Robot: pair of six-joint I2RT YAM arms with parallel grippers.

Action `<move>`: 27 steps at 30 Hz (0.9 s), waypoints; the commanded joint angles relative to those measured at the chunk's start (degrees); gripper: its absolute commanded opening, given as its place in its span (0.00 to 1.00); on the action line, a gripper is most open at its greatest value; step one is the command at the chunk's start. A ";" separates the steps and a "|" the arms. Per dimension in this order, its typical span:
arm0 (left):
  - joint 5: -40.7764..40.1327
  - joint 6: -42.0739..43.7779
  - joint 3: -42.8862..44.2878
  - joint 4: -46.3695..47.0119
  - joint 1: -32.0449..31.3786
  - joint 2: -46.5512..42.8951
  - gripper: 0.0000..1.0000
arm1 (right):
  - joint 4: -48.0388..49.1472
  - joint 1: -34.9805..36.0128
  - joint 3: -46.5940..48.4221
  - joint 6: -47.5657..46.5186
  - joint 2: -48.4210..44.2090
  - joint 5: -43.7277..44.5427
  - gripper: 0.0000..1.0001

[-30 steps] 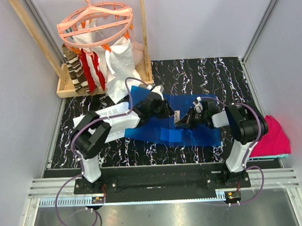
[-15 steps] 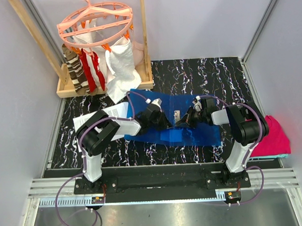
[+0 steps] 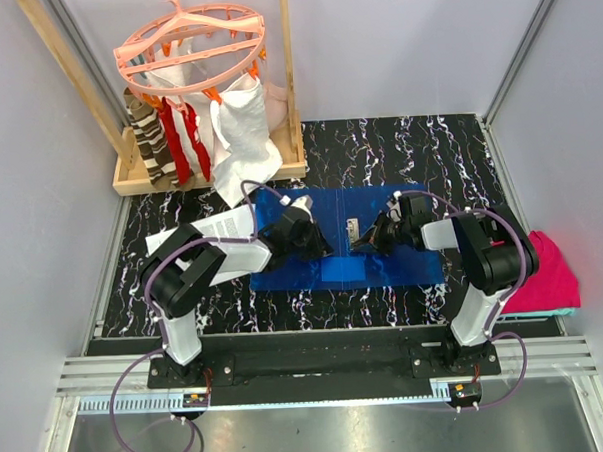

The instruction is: Put the files into the folder

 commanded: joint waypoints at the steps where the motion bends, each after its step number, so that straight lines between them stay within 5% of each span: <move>1: 0.80 3.82 4.88 -5.74 -3.90 -1.35 0.18 | -8.32 -0.01 -3.33 -1.30 1.99 22.97 0.00; 10: 0.03 -1.89 6.74 -4.78 -3.56 7.18 0.17 | -10.43 1.83 -3.42 0.38 0.84 28.51 0.00; 19: -8.93 -2.08 2.09 -9.26 -0.57 5.26 0.13 | -13.33 2.36 -2.72 3.10 1.02 31.59 0.00; 27: -14.83 2.93 1.81 -12.07 -2.67 2.18 0.13 | -9.46 2.36 0.78 -4.18 -3.20 24.13 0.00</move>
